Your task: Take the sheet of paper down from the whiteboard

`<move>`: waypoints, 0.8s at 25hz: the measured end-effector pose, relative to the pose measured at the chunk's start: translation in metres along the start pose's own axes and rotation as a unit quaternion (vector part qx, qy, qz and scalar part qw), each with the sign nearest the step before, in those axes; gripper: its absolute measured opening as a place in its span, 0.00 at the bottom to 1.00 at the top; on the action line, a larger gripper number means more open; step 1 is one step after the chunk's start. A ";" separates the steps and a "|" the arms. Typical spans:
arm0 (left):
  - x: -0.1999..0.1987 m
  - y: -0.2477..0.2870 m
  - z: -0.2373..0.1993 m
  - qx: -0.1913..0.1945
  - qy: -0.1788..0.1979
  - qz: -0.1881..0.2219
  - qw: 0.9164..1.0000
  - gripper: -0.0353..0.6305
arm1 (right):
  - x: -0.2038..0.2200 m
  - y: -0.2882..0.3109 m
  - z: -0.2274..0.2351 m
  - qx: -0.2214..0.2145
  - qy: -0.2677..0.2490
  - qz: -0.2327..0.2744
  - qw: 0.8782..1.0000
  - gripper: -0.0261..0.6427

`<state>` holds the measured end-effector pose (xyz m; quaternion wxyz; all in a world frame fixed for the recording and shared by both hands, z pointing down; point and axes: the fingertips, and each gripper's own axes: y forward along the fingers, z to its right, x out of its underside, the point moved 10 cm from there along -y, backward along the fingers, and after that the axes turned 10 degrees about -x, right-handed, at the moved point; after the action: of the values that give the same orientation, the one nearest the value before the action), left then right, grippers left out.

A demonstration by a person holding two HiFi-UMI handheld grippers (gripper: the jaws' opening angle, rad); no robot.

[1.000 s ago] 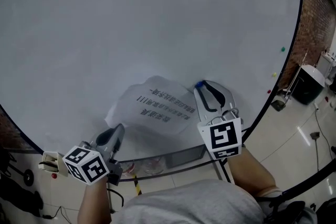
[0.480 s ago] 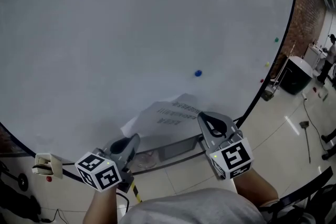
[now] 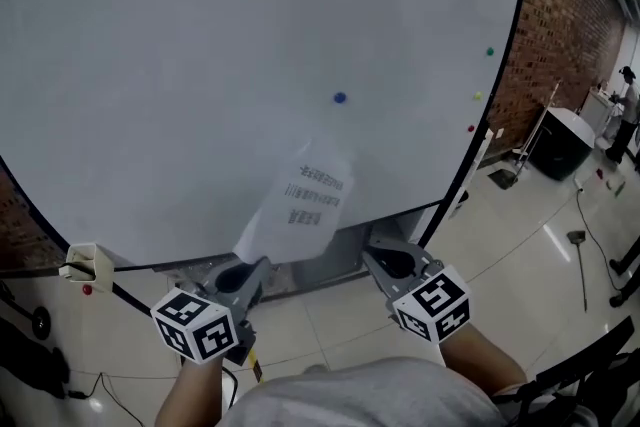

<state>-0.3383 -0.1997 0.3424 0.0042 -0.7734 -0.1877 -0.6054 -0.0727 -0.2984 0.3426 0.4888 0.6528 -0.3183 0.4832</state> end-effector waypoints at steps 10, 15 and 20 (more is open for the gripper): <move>0.085 -0.078 0.184 -0.014 -0.013 -0.022 1.000 0.06 | 0.077 -0.159 -0.077 -0.057 0.035 -0.005 0.998 0.04; 0.104 -0.117 0.258 -0.030 -0.013 -0.037 0.999 0.06 | 0.083 -0.227 -0.105 -0.074 0.046 0.010 0.996 0.04; 0.104 -0.141 0.297 -0.038 0.000 -0.042 0.998 0.06 | 0.078 -0.265 -0.123 -0.077 0.051 0.024 0.995 0.04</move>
<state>-0.0814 0.0302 0.3291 -0.0512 -0.7646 -0.1969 -0.6116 0.1486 -0.0934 0.3350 0.5417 0.5800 -0.3447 0.5013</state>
